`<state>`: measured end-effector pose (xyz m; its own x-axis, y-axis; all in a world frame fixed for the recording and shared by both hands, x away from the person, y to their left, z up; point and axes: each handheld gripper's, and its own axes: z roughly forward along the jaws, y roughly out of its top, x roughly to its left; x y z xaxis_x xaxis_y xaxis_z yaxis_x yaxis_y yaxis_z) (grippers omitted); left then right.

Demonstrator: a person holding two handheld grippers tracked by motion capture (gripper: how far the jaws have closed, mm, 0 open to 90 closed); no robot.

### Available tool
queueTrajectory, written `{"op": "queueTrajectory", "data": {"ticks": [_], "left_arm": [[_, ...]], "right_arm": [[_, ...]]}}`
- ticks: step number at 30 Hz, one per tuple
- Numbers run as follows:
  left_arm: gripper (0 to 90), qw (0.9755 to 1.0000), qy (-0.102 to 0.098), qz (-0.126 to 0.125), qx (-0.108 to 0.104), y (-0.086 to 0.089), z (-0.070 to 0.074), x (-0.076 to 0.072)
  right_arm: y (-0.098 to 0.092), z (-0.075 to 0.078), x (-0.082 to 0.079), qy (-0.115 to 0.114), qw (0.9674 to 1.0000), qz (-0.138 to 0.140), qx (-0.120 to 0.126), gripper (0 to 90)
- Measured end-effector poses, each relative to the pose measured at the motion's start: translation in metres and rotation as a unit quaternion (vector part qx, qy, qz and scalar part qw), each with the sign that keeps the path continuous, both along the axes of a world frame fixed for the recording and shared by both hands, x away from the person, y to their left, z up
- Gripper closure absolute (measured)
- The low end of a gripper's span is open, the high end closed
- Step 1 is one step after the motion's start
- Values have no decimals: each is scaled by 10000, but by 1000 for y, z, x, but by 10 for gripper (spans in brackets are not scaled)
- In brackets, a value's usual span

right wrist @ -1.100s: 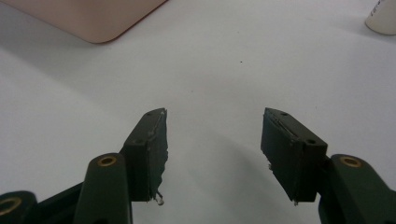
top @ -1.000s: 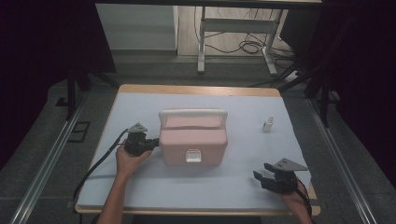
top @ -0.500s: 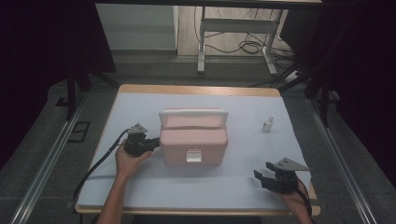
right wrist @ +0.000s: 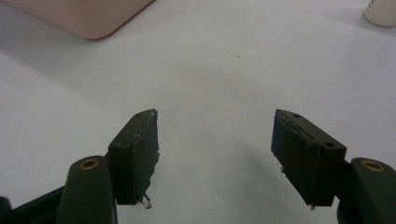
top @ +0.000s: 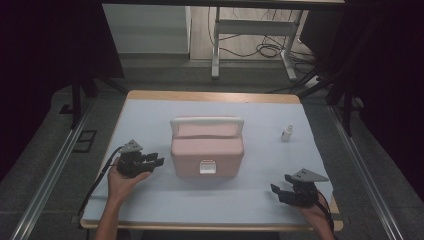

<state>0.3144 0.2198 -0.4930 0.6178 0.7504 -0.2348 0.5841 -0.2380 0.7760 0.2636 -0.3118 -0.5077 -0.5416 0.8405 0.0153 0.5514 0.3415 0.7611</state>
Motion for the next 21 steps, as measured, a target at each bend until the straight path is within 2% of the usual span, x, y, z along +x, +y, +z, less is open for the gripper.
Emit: {"op": "queueTrajectory", "data": {"ticks": [2,4,6,7,9,10,12,17,21], "left_arm": [[568,10000,2,-34,-11,1,-2,-3],[550,9999,31,-113,63,2,-7,-8],[528,9998,41,-151,123,2,-8,-8],[520,9997,42,-181,163,2,-8,-8],[513,9997,21,-198,110,4,-7,-5],[509,9998,7,-203,67,5,-7,-3],[502,9998,1,-218,-23,7,-6,-3],[494,9996,-58,-237,-107,12,-3,-7],[491,9997,-90,-190,-114,16,-1,-9]], "right_arm": [[0,0,0,16,10000,-10,-13,309],[0,3,3,118,9999,-8,11,303],[1,5,4,142,9999,7,3,304],[2,8,7,230,9997,29,0,300],[3,10,8,270,9996,2,-12,298],[7,13,12,372,9992,34,-172,297],[10,16,16,443,9985,28,-321,297],[15,29,27,544,9972,-28,-505,311],[16,49,42,746,9941,-154,-775,318]]}}
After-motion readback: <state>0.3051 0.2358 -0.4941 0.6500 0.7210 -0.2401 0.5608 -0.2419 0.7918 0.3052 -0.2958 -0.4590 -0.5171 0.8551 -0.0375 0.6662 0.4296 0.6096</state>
